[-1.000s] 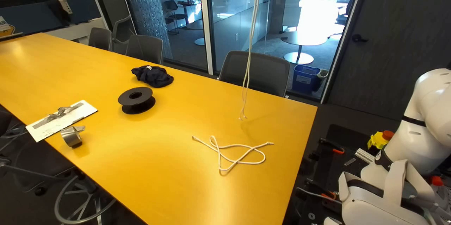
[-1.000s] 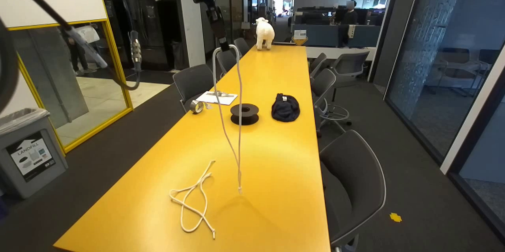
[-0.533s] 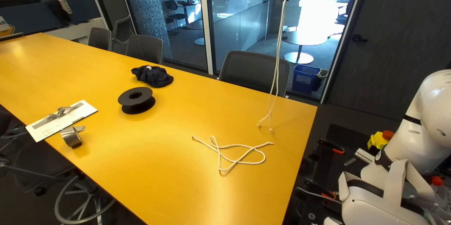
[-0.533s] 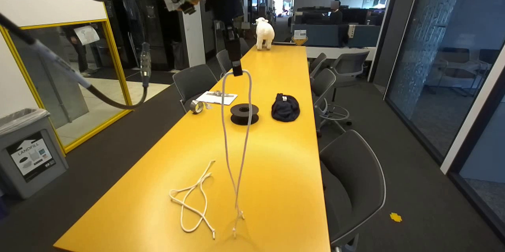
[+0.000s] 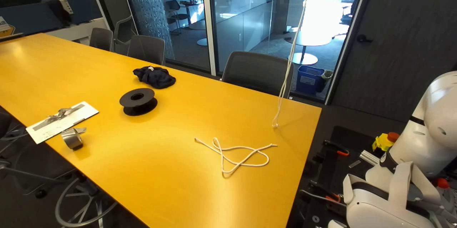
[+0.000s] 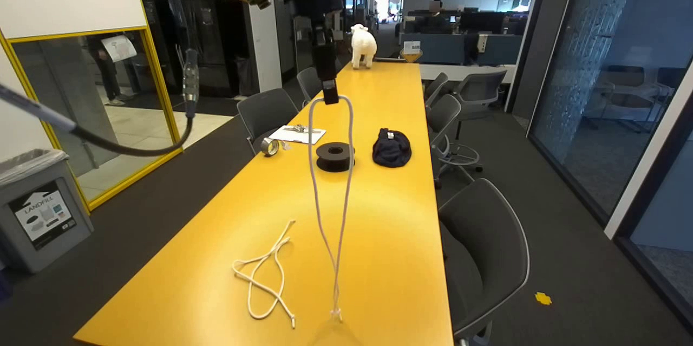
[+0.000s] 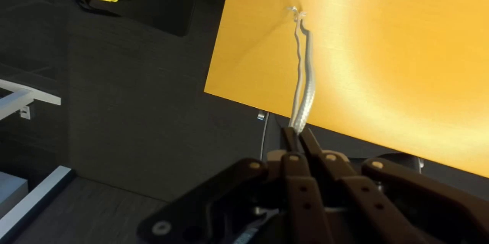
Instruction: Untangle the ropes on the table.
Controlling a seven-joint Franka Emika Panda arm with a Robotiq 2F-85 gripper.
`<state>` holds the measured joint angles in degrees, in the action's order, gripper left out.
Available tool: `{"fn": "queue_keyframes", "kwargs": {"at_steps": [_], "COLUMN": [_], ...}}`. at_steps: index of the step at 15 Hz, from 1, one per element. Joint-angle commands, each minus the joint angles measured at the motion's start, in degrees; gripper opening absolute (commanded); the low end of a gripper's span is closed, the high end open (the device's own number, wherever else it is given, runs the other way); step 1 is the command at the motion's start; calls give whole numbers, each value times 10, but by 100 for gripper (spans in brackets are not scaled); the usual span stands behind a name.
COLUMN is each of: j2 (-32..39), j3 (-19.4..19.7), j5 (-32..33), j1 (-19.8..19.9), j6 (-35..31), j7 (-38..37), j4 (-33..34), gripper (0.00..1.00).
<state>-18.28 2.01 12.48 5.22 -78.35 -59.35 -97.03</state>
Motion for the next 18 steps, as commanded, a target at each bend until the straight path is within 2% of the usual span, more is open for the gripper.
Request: {"fn": "queue_keyframes", "kwargs": {"at_steps": [1, 6, 12, 18], "j2": [-32, -44, -14, 81], "j3": [-4, 4, -1, 4], "j5": [3, -8, -18, -16], "j1": [16, 28, 22, 18], "j6": [19, 53, 86, 28], "j7": [6, 31, 80, 134], "j4": [16, 16, -5, -13], "gripper": [1, 1, 1, 1]}}
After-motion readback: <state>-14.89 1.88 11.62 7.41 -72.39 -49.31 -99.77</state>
